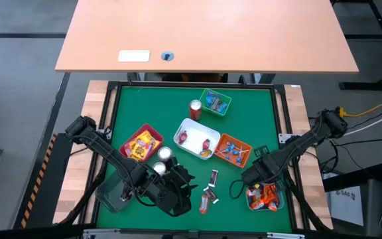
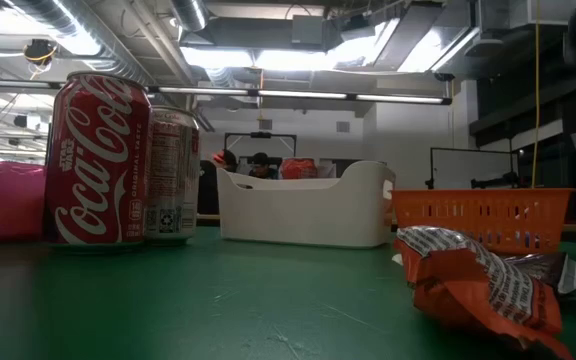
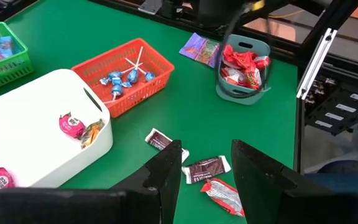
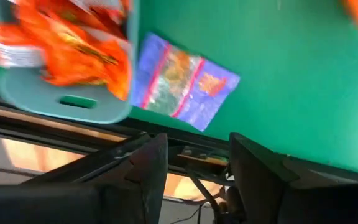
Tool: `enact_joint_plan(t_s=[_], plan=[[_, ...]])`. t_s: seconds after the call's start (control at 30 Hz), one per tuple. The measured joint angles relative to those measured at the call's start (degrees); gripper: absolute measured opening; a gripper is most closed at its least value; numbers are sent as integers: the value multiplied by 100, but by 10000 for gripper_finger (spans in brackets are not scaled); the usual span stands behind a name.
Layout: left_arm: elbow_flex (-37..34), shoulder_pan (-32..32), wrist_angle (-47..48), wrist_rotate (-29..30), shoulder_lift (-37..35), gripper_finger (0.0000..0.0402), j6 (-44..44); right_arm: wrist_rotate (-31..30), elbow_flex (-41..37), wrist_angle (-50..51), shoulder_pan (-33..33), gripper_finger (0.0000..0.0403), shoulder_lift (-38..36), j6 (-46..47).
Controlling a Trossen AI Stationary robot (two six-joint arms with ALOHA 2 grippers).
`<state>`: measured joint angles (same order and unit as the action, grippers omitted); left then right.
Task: Sort candy
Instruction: Put the violet candy into the green bin
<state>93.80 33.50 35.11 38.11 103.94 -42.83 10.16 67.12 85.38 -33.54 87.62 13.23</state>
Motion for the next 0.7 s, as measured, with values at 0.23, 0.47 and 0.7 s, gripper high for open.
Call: enact_joint_plan(t_s=[0.23,0.47,0.7], plan=[[2,-64,0,24,0,128,0,294,-1539,-737,525,170,-468,-44],[1,-166,0,23,0,128,0,601,-2445,-1677,1019,170,-496,-166],[2,-176,2,19,0,128,0,791,-2771,-2442,1108,170,-492,31]])
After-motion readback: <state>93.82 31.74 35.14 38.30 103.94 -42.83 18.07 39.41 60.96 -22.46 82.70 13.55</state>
